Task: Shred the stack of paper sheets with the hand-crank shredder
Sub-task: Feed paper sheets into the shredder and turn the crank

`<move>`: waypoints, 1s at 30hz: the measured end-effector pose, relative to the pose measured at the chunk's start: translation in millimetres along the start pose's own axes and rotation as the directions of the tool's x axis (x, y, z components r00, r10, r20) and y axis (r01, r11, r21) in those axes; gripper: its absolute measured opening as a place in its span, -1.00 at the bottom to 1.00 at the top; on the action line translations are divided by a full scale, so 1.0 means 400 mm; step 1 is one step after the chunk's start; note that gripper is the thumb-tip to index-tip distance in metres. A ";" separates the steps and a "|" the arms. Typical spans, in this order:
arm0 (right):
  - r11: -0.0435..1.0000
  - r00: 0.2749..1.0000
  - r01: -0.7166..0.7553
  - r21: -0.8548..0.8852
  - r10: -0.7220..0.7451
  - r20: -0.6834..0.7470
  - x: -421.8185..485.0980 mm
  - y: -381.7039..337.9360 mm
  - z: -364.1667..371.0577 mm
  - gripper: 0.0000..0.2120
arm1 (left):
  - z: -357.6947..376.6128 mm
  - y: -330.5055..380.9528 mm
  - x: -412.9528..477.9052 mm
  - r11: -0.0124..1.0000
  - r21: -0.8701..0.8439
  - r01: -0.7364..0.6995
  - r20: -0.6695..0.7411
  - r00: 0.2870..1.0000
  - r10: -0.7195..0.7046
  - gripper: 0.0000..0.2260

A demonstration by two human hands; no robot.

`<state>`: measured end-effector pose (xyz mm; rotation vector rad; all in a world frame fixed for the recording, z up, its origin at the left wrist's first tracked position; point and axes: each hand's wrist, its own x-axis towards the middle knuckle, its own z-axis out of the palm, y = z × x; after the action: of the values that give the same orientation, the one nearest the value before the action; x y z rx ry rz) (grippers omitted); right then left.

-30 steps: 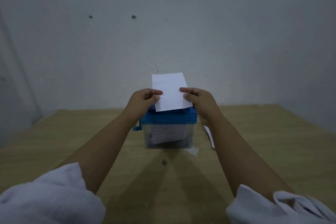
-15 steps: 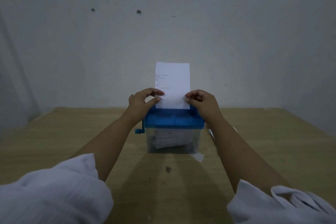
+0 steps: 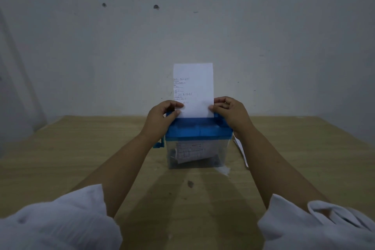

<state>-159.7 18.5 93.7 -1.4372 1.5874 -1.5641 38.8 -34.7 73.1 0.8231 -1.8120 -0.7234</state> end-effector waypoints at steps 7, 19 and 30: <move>0.999 1.000 -0.020 -0.027 0.020 -0.006 0.004 -0.003 -0.009 -0.82 | 0.019 0.007 -0.052 0.801 0.523 -0.290 -0.027 0.934 0.356 -0.83; 0.920 0.970 0.177 -0.349 -0.224 -0.099 -0.026 -0.016 0.012 -0.69 | 0.023 0.049 -0.062 0.747 0.643 -0.167 0.207 0.977 0.040 -0.58; 0.561 0.886 0.463 -0.686 -0.281 0.368 -0.107 0.003 0.098 -0.39 | -0.009 0.096 -0.054 0.891 -0.175 0.419 -0.080 0.896 -0.437 -0.49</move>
<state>-111.5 40.1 70.0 -2.4524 2.0005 -0.8310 40.3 4.9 93.0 1.1543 -1.4582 -1.0607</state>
